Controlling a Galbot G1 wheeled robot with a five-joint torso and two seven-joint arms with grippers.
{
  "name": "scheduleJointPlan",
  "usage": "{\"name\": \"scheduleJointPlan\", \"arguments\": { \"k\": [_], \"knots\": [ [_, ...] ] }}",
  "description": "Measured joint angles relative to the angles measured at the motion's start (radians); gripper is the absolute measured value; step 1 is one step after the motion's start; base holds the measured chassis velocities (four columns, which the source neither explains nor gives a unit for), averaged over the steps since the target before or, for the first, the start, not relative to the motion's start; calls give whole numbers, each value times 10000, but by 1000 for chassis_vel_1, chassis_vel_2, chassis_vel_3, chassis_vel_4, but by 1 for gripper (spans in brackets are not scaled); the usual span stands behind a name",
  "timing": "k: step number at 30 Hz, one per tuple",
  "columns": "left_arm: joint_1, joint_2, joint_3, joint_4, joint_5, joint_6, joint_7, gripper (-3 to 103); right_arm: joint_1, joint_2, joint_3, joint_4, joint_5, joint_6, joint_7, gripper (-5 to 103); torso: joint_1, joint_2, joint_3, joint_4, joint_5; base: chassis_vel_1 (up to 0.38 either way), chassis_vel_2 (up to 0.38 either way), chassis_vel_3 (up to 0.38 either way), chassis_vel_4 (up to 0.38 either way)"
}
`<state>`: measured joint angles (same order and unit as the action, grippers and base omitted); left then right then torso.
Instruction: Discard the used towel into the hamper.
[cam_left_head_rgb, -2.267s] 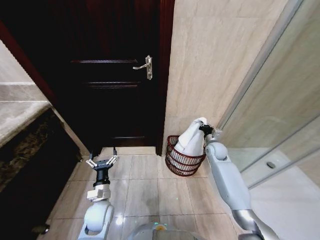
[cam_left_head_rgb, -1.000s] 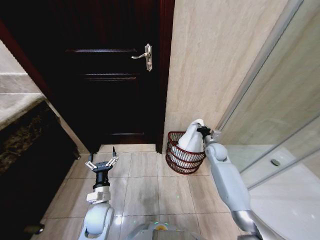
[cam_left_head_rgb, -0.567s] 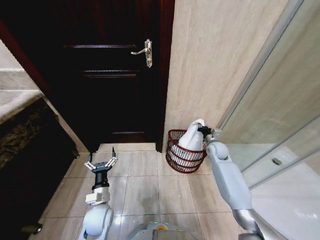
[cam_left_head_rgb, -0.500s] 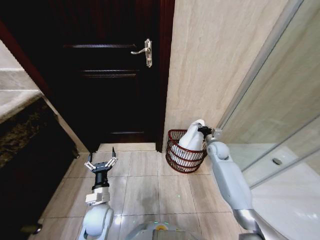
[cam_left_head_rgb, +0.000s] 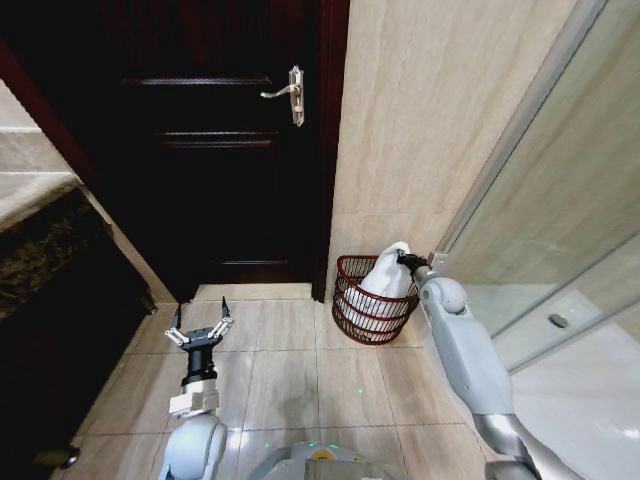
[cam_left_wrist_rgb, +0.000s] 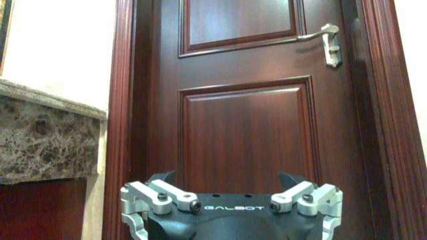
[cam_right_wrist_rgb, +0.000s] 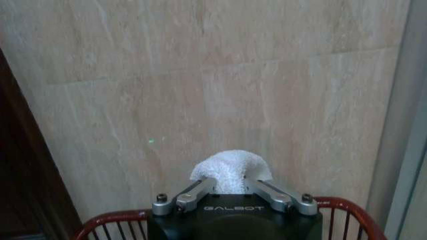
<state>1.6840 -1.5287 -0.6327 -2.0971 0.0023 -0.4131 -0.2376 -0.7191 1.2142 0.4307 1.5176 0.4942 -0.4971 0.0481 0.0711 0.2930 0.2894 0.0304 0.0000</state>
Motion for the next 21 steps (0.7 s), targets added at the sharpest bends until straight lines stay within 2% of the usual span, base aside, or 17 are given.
{"name": "scheduleJointPlan", "arguments": {
  "k": [5, 10, 14, 21],
  "knots": [
    [2, 8, -4, -47, 0, 0, -7, 100, 101, -14, -2, -98, 0, -217, -117, 3, -54, -159, -105, 1, 0, 0, 0, 0, 0],
    [17, 0, 11, -73, -11, 14, -7, 100, 249, -72, 88, -206, -21, -991, -481, 3, -99, -406, -308, 1, 0, 0, 0, 0, 0],
    [-30, 14, 12, -72, -21, 32, -7, 100, 284, -120, 185, -258, -209, -1341, -757, 3, -146, -561, -418, 0, 0, 0, 0, 0, 0],
    [-84, 8, 41, -56, -18, 85, 0, 100, 472, -140, 285, -577, -546, -1694, -1259, 3, -219, -821, -605, 1, -2, 0, 0, 0, 0]
  ]
}}
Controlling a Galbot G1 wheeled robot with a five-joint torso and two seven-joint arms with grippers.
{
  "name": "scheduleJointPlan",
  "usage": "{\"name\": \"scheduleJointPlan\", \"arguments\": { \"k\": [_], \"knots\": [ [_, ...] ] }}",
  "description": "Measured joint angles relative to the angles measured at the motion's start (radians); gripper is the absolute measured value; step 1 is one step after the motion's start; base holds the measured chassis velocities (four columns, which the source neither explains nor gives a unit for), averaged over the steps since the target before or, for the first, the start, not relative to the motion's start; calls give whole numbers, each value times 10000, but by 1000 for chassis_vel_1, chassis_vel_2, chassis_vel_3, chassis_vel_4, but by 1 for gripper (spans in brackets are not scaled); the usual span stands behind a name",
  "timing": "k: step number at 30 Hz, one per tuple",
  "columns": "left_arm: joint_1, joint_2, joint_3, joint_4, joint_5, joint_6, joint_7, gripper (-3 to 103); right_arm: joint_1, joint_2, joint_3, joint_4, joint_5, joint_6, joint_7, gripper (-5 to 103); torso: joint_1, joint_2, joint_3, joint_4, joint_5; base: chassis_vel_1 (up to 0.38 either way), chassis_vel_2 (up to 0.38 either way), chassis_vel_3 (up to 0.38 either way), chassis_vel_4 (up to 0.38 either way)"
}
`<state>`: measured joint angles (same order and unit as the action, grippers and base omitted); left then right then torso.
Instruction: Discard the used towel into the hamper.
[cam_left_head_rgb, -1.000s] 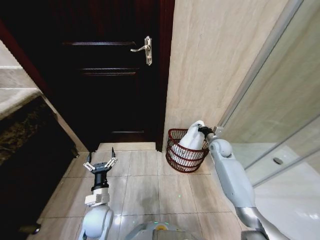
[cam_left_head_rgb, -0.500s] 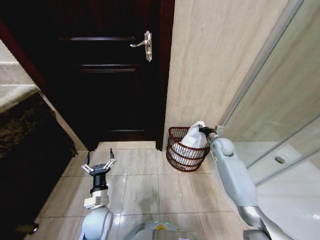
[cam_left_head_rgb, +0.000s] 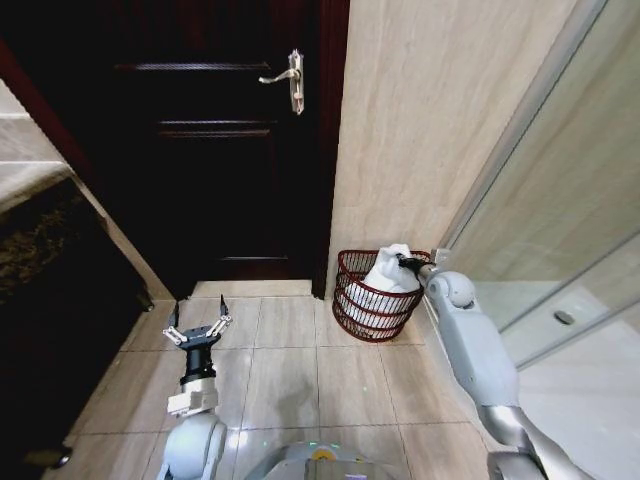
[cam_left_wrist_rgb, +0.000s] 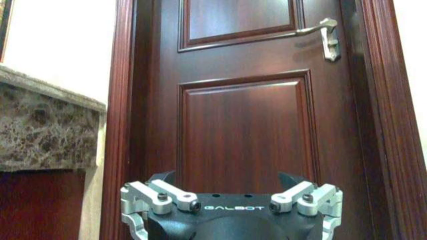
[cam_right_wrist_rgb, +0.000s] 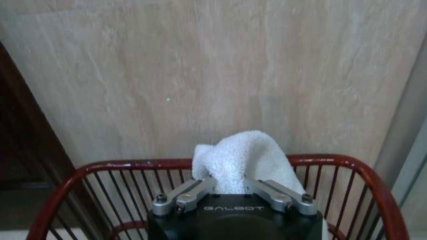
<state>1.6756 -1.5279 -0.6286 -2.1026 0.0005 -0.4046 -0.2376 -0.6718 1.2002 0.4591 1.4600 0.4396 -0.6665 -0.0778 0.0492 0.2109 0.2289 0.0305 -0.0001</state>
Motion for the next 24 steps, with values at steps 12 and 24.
{"name": "scheduleJointPlan", "arguments": {
  "k": [12, 24],
  "knots": [
    [-151, -11, 8, 98, 26, -75, -126, 100, 395, -44, -158, -370, -666, -680, -1390, 3, -102, -328, -226, 0, -2, 0, 0, 0, 0],
    [-308, -39, 64, 146, 107, -22, -202, 100, 224, -186, 199, 162, -1331, -649, -1617, 27, -101, -304, -202, 0, 0, 0, 0, 0, 0]
  ]
}}
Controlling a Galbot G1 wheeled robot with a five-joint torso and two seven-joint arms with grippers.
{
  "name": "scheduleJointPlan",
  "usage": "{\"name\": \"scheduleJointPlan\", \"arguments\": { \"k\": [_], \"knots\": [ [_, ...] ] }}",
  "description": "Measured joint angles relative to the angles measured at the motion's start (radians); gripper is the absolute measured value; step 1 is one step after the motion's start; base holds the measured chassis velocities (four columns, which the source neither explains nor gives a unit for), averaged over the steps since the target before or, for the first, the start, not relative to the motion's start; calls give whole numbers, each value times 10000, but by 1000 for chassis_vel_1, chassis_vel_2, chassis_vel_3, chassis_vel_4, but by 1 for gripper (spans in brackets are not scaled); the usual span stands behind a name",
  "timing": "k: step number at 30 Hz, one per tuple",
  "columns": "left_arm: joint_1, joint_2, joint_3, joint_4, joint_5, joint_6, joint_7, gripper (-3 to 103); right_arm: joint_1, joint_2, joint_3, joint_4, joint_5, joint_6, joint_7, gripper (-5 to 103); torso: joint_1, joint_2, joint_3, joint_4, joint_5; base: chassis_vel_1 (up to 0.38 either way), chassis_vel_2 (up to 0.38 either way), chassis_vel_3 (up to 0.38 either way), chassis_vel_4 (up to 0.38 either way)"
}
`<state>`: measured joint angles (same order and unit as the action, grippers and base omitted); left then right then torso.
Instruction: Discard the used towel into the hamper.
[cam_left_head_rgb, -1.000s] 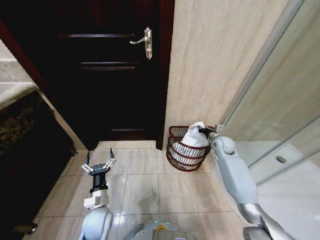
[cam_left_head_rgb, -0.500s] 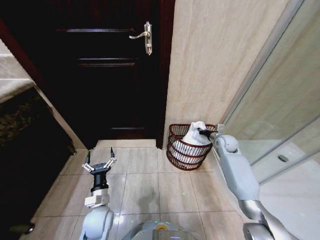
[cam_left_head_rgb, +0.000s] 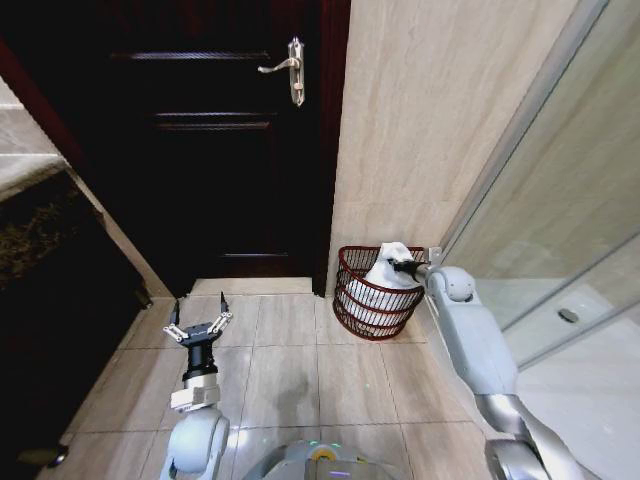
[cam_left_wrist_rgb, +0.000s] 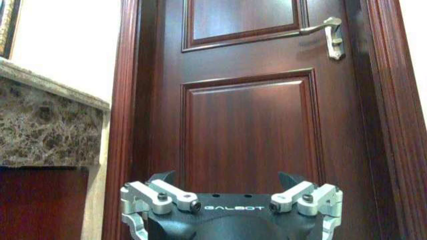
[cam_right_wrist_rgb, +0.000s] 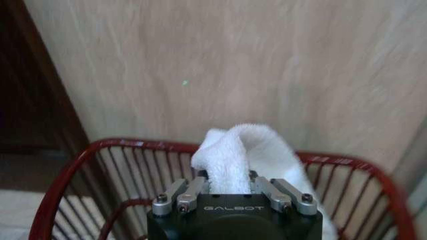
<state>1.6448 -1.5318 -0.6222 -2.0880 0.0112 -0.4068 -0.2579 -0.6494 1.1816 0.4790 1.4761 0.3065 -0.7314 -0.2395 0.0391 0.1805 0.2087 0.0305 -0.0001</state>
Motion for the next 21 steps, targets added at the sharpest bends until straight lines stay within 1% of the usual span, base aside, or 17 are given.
{"name": "scheduleJointPlan", "arguments": {
  "k": [1, 2, 4, 5, 6, 7, 8, 9, 10, 12, 15, 16, 18, 20, 21],
  "knots": [
    [-23, -20, 4, 15, -11, 11, -5, 100, -51, -84, 64, 177, -2, 71, 67, 33, 2, 5, 4, -1, 0, 0, 0, 0, 0],
    [-23, -20, 4, 15, -11, 11, -5, 100, -51, -84, 64, 177, -2, 71, 67, 33, 2, 5, 4, -1, 0, 0, 0, 0, 0],
    [-101, -66, 12, 73, -29, 34, -8, 100, -168, -295, 219, 628, -30, 408, 285, 44, 5, 17, 12, -2, 1, 0, 0, 0, 0],
    [-101, -66, 12, 73, -29, 34, -8, 100, -168, -295, 219, 628, -30, 408, 285, 44, 5, 17, 12, -2, 1, 0, 0, 0, 0],
    [-133, -69, 22, 99, -31, 38, -9, 100, -199, -363, 260, 801, 9, 505, 414, 49, 7, 22, 15, -3, 1, 0, 0, 0, 0],
    [-149, -70, 30, 111, -33, 43, -9, 100, -207, -387, 272, 870, 38, 543, 474, 49, 7, 24, 16, -3, 1, 0, 0, 0, 0],
    [-198, -66, 68, 141, -34, 77, -8, 100, -221, -479, 293, 1171, 175, 656, 751, 54, 10, 30, 20, -1, 2, 0, 0, 0, 0],
    [-220, -63, 85, 144, -37, 99, -9, 100, -220, -521, 297, 1289, 233, 667, 830, 60, 11, 33, 22, -2, 0, 0, 0, 0, 0],
    [-220, -63, 85, 144, -37, 99, -9, 100, -220, -521, 297, 1289, 233, 667, 830, 60, 11, 33, 22, -2, 0, 0, 0, 0, 0],
    [-277, -59, 110, 145, -43, 148, -9, 100, -175, -625, 297, 1518, 392, 661, 921, 71, 13, 39, 26, -1, 2, 0, 0, 0, 0],
    [-328, -52, 119, 149, -58, 166, -8, 100, -86, -680, 280, 1611, 548, 656, 998, 71, 14, 43, 29, -2, 0, 0, 0, 0, 0],
    [-374, -21, 115, 162, -92, 172, -10, 100, 68, -702, 186, 1563, 925, 1047, 1381, 88, 16, 49, 34, 0, 0, 0, 0, 0, 0],
    [-375, -18, 113, 163, -98, 172, -10, 100, 73, -702, 177, 1553, 949, 1110, 1420, 88, 17, 49, 35, 0, 0, 0, 0, 0, 0],
    [-379, 8, 88, 163, -235, 186, -12, 100, 11, -659, 134, 1552, 1146, 1988, 1970, 97, 20, 55, 39, 2, 2, 0, 0, 0, 0],
    [-382, 8, 80, 163, -270, 196, -15, 100, -122, -635, 164, 1701, 1190, 2315, 2149, 99, 20, 57, 41, 2, 1, 0, 0, 0, 0]
  ]
}}
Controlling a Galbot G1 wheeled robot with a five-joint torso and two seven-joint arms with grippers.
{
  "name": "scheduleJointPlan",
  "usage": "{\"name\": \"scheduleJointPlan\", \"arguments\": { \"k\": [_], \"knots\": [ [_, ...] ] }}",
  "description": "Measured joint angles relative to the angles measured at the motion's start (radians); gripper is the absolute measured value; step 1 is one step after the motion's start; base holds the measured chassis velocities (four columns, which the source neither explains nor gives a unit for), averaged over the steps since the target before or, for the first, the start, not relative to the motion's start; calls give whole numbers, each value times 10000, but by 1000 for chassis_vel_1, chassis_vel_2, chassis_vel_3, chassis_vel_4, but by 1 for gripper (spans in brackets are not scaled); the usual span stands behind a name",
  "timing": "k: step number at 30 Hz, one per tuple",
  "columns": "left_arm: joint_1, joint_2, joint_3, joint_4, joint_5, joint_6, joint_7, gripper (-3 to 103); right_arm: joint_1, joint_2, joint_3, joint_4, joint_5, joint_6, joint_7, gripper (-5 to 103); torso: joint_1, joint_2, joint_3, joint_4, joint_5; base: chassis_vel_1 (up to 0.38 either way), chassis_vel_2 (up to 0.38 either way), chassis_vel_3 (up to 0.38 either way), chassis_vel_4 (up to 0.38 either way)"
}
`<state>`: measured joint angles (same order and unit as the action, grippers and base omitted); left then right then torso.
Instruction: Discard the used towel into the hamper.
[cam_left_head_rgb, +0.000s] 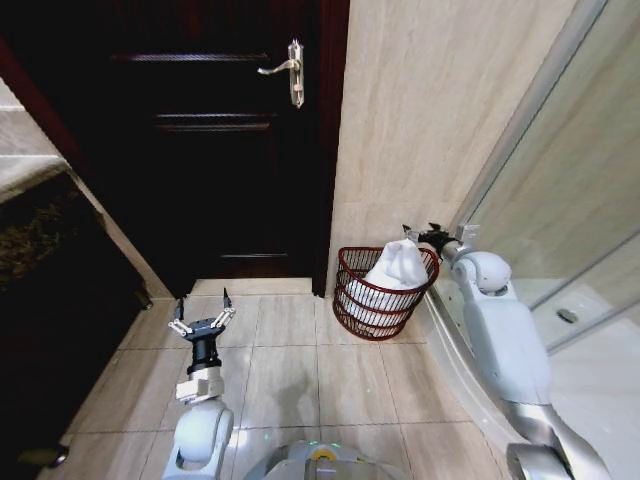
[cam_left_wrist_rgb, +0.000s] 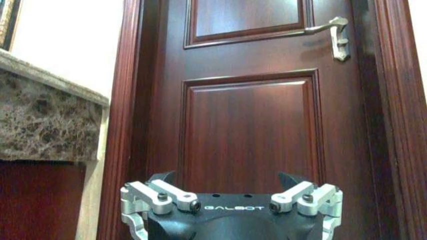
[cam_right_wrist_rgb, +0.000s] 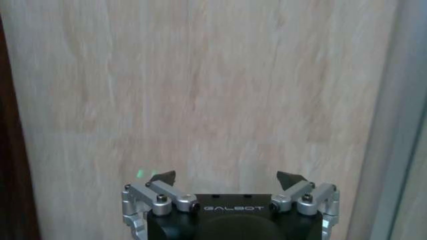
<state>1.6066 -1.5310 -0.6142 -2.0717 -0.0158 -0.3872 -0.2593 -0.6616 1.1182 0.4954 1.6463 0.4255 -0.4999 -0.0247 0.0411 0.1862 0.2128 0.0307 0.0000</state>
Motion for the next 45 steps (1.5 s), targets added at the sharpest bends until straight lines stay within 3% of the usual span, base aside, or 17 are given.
{"name": "scheduleJointPlan", "arguments": {
  "k": [1, 3, 5, 7, 10, 13, 17, 19, 27, 33, 38, 45],
  "knots": [
    [0, 0, 0, 0, 0, 0, 0, 100, 0, 0, 0, 0, 0, 0, 0, 99, 0, 0, 0, 0, 0, 0, 0, 0, 0],
    [-23, -10, -14, -5, -39, 72, -1, 100, -587, 90, 214, 576, 43, 1023, 329, 100, 1, 5, 1, -1, -2, 0, 0, 0, 0],
    [-32, -14, -11, -10, -52, 102, 4, 100, -788, 131, 279, 756, 29, 1263, 413, 100, 1, 7, 2, -1, -2, 0, 0, 0, 0],
    [-90, -62, 12, -40, -189, 288, 152, 100, -1881, 372, 529, 1650, -22, 2003, 804, 100, 1, 10, 4, -3, 3, 0, 0, 0, 0],
    [-148, -79, 14, -31, -377, 495, 499, 100, -3262, 679, 716, 2829, -228, 2348, 1185, 100, 2, 13, 6, -3, -2, 0, 0, 0, 0],
    [-205, -65, 9, 32, -477, 572, 648, 100, -3933, 913, 878, 3346, -599, 2505, 1236, 100, 2, 15, 7, -2, -2, 0, 0, 0, 0],
    [-413, -69, -37, 248, -721, 806, 1405, 100, -5842, 1638, 1313, 4297, -1673, 3174, 1195, 100, 3, 19, 9, -5, 1, 0, 0, 0, 0],
    [-571, 98, 6, 268, -1218, 1225, 1890, 100, -7143, 2056, 1739, 4685, -2146, 3805, 875, 100, 3, 21, 11, -4, -1, 0, 0, 0, 0],
    [-1435, 738, 143, 247, -1504, 2137, 2116, 100, -8983, 2394, 2427, 4927, -2069, 5295, 536, 100, 5, 24, 14, -4, -1, 0, 0, 0, 0],
    [-1526, 944, 157, -25, -1481, 2499, 2111, 100, -8936, 2475, 2435, 4862, -2232, 5594, 574, 100, 6, 27, 15, -3, -1, 0, 0, 0, 0],
    [-1482, 852, 249, -48, -1318, 2524, 2100, 100, -8675, 2563, 2437, 4501, -3231, 5776, 885, 100, 7, 28, 17, 0, 2, 0, 0, 0, 0],
    [-1425, 724, 345, 75, -1102, 2467, 2087, 100, -8712, 2687, 2363, 4305, -3477, 6011, 1045, 100, 8, 28, 18, -2, 1, 0, 0, 0, 0]
  ]
}}
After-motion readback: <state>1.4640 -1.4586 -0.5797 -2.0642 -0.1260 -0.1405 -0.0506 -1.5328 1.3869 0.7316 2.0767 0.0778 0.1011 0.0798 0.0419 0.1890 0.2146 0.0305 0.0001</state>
